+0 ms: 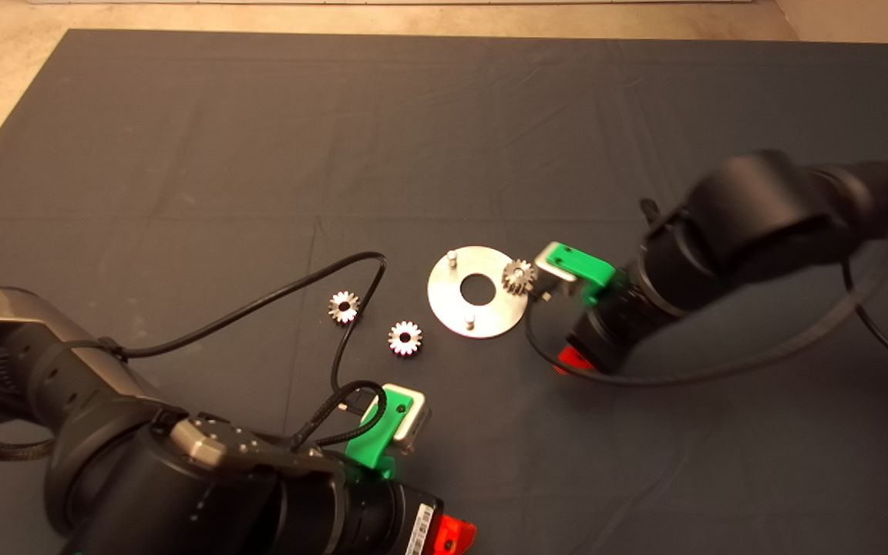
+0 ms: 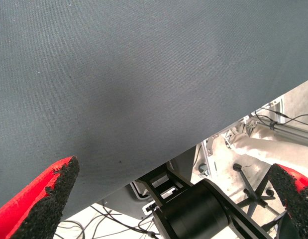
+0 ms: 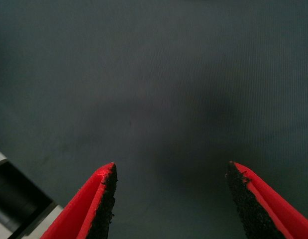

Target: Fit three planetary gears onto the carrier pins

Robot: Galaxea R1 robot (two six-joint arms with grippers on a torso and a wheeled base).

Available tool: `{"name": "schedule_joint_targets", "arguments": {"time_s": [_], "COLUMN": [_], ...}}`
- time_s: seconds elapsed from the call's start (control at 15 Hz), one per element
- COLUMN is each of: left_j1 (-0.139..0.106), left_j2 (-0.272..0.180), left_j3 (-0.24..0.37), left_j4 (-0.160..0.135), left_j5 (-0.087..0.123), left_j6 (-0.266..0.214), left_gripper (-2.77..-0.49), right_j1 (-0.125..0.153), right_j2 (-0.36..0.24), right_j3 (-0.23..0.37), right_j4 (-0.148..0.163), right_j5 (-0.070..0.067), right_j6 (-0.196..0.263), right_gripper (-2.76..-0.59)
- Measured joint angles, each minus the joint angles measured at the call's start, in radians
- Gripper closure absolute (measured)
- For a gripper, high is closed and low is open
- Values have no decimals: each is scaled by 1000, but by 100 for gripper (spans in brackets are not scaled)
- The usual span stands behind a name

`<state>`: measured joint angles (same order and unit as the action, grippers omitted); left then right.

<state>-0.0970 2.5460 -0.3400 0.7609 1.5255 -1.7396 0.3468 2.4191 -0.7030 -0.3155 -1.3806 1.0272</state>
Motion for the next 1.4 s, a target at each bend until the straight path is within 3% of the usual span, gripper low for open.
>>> {"name": "schedule_joint_targets", "arguments": {"time_s": [0.2, 0.33, 0.4, 0.53, 0.6, 0.67, 0.73, 0.8, 0.93, 1.0, 1.13, 1.27, 1.4], "left_j1": [0, -1, -9, -46, -65, -79, -83, -92, -127, -141, -148, -151, -162], "left_j2": [10, 9, 6, 10, 11, 6, 0, -5, -4, -9, -50, -143, -255], "left_j3": [0, 0, 0, 0, 0, 0, 0, 0, 0, 0, 0, 0, -2], "left_j4": [0, -2, -7, -27, -42, -62, -78, -93, -110, -119, -132, -140, -139], "left_j5": [-1, 1, 2, 1, -1, 1, 2, 3, 0, 0, 0, 0, 4], "left_j6": [0, 3, 12, 41, 56, 78, 91, 108, 147, 179, 267, 381, 536], "left_gripper": [-276, -276, -276, -276, -276, -276, -276, -276, -276, -276, -276, -276, -276], "right_j1": [0, 1, 4, 7, 5, 5, 5, 5, 5, 5, -16, -41, -75], "right_j2": [-85, -133, -172, -204, -203, -201, -198, -194, -194, -194, -194, -188, -167], "right_j3": [161, 267, 300, 323, 325, 326, 326, 326, 326, 326, 327, 328, 328], "right_j4": [-10, -20, -31, -48, -54, -69, -103, -152, -192, -214, -218, -220, -241], "right_j5": [-13, -14, -28, -67, -81, -83, -88, -102, -126, -148, -149, -149, -154], "right_j6": [195, 295, 330, 363, 371, 383, 398, 428, 458, 474, 475, 493, 523], "right_gripper": [-161, -161, -161, -161, -161, -161, -161, -161, -161, -161, -161, -161, -161]}}
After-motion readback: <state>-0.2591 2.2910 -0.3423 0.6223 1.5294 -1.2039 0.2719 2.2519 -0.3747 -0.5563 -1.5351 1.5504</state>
